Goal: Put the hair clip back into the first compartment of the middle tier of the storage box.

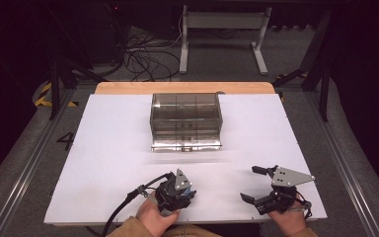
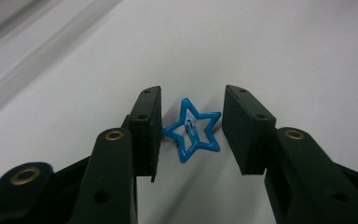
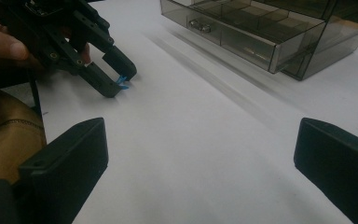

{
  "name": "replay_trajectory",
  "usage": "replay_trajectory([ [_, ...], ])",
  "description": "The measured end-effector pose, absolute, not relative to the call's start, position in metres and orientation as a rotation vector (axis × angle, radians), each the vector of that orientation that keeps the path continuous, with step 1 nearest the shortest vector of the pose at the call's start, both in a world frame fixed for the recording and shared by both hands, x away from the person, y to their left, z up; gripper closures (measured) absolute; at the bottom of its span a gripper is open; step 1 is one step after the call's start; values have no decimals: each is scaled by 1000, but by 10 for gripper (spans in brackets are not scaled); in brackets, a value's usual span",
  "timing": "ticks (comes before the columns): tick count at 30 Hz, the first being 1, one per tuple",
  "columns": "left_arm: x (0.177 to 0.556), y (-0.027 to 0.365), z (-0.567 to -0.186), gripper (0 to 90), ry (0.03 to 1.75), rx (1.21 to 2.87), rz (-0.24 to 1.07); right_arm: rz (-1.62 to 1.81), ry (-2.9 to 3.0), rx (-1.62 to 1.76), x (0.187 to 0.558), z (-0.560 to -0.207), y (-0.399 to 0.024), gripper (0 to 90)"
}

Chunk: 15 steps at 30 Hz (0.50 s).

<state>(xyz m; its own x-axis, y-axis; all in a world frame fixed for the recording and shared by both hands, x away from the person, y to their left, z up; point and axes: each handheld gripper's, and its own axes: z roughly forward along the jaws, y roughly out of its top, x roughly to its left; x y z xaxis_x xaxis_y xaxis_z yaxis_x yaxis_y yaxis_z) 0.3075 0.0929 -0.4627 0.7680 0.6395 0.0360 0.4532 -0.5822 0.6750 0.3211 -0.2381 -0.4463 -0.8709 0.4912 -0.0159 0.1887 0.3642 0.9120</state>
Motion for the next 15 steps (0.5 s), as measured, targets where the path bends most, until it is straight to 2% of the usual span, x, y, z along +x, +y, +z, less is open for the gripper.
replay_trajectory([
  [15, 308, 93, -462, 626, 807, 2294, 363, 1504, 2349, 599, 321, -447, -238, 34],
])
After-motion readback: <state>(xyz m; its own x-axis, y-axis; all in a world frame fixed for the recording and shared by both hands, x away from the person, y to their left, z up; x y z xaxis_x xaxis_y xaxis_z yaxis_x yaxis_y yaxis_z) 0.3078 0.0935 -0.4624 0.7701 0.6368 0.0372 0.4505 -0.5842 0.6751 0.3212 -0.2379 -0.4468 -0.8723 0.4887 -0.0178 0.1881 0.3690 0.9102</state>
